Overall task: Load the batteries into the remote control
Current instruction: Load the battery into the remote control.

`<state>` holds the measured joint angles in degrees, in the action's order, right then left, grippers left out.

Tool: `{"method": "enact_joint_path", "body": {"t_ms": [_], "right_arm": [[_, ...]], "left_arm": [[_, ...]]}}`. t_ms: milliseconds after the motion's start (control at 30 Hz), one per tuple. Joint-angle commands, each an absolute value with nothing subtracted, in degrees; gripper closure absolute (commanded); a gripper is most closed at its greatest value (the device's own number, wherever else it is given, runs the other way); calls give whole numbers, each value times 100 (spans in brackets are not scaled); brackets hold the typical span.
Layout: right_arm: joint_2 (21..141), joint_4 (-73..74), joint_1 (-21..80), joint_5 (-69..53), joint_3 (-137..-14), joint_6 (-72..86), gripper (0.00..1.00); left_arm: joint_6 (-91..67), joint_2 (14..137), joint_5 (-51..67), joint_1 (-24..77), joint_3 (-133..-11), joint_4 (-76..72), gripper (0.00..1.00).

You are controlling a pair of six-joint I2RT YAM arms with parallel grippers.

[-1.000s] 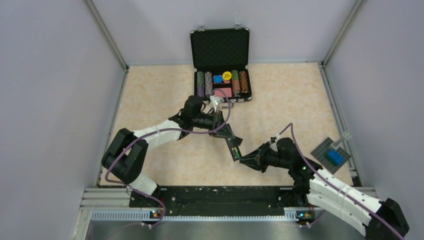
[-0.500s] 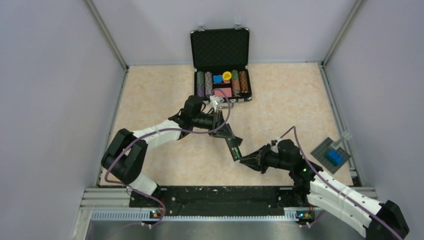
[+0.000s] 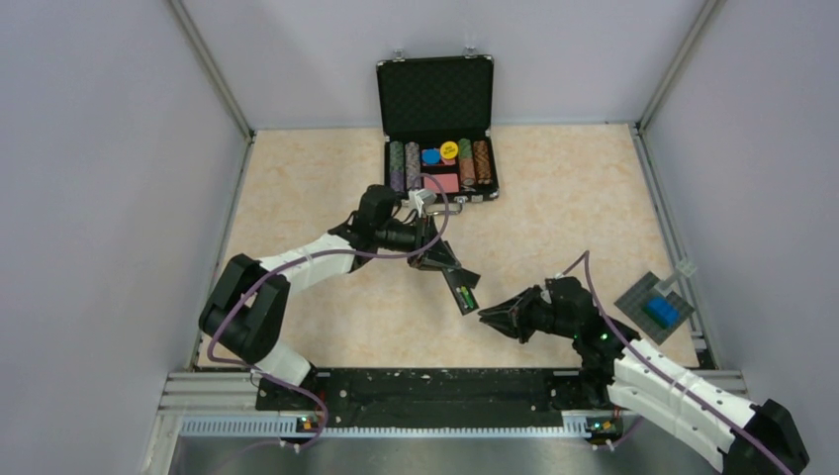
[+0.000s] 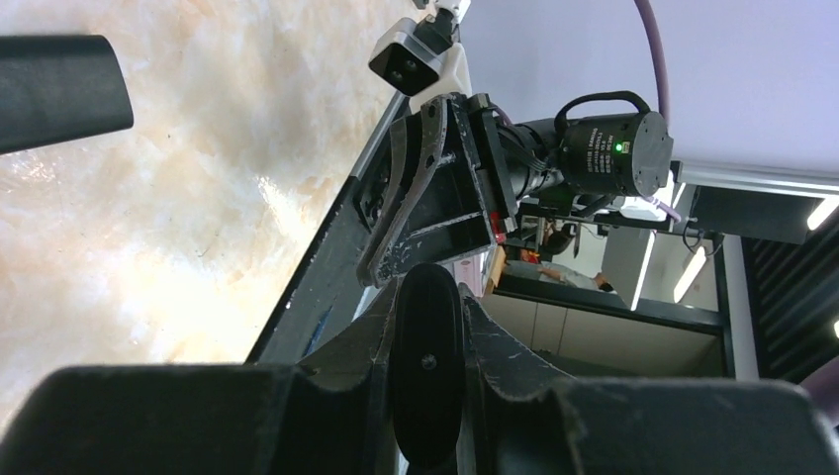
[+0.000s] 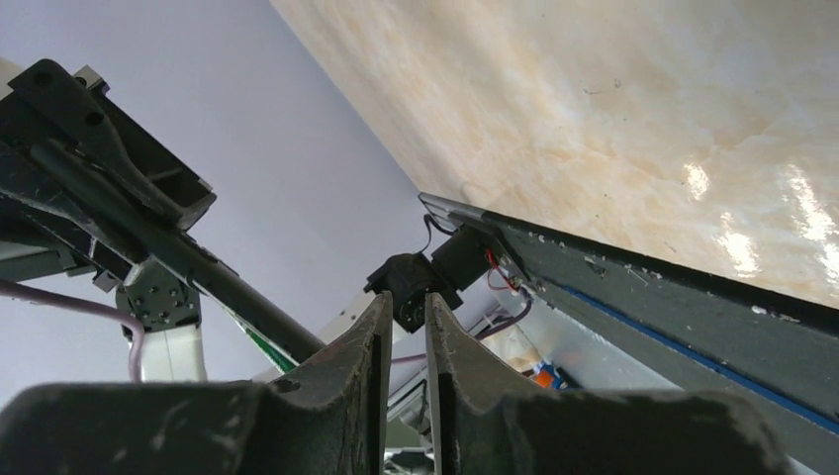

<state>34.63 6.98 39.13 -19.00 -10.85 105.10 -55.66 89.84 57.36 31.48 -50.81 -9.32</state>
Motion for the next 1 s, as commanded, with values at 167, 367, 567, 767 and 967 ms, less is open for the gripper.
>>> {"method": "enact_joint_path", "body": {"t_ms": [167,367,567,767,967], "right_arm": [[3487,846,3793,-1723,-1542,9473,69],[3435,1713,3737,-1422,-2102,8293,56],[3514,2443,3726,-361,-3237,6545,52],[3762,2374,3727,-529,-4142,3713,56],[3848,2482,3726,-1755,-4220,1514,64]], "left_arm": [[-5741,9025,5844,3080,-5265,-959,100],[-5929,9046,5820,2981,-5238,-966,100],[-6184,9135,5976,2960,-5257,-1067,100],[-6406,9247,6108,2955,-5257,-1151,100],[-6639,9333,6177,2951,-5256,-1382,100]]}}
